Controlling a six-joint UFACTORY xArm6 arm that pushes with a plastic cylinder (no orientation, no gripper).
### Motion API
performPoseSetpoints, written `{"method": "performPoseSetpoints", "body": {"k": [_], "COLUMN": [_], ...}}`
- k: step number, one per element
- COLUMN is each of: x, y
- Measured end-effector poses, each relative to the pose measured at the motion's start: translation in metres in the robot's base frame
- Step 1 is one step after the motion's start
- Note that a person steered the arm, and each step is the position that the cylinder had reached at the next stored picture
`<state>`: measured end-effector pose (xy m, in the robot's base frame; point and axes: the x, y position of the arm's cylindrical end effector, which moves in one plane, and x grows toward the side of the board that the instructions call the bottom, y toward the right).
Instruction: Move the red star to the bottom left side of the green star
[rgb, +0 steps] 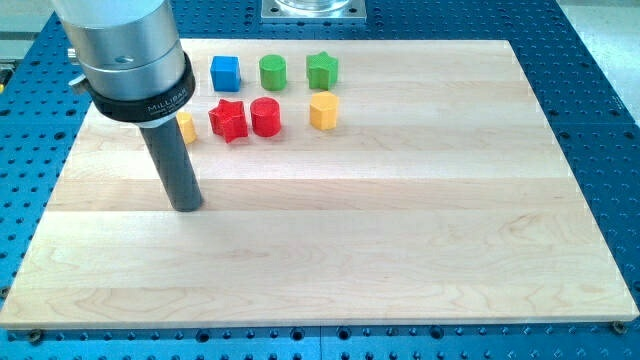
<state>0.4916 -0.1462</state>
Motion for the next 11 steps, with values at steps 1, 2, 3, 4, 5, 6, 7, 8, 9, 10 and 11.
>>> {"method": "performPoseSetpoints", "body": {"k": [1,2,3,4,5,6,7,8,9,10,11], "x": [0.0,0.0,-0.001,-0.001,-0.001,0.01,0.026,0.014,0.012,-0.021,-0.048], "y": [0.0,0.0,0.0,0.0,0.0,-0.004,-0.004,-0.004,-0.016,-0.03,-0.04]}}
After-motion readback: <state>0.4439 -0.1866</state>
